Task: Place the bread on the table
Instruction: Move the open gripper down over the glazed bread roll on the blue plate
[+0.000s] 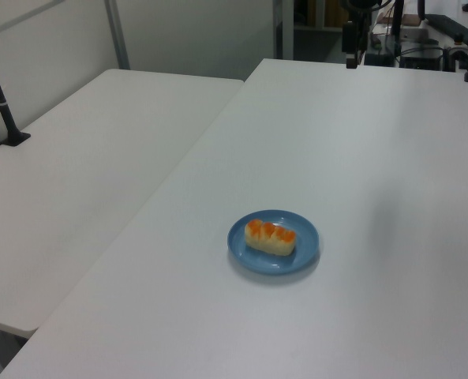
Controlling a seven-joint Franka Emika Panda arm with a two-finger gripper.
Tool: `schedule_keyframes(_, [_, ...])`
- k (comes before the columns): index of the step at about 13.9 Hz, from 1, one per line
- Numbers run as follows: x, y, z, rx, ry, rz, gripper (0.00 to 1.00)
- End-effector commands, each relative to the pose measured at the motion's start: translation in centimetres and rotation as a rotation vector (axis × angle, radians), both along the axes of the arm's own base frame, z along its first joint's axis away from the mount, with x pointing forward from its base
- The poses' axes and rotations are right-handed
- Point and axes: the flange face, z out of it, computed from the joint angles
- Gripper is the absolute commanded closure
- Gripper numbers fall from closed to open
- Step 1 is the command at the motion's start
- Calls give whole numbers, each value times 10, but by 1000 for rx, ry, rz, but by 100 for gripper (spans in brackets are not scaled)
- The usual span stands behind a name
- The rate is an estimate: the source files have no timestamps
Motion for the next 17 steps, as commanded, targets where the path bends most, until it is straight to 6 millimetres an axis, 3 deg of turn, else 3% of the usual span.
schedule_keyframes(1, [-2,-8,-3,12,24,2,0])
schedule_keyframes(10, [9,8,-16,20,10,18,0])
schedule_keyframes(13, [27,55,-45,25,5,80,0])
schedule_keyframes(17, [46,125,-91,39,-30,25,0])
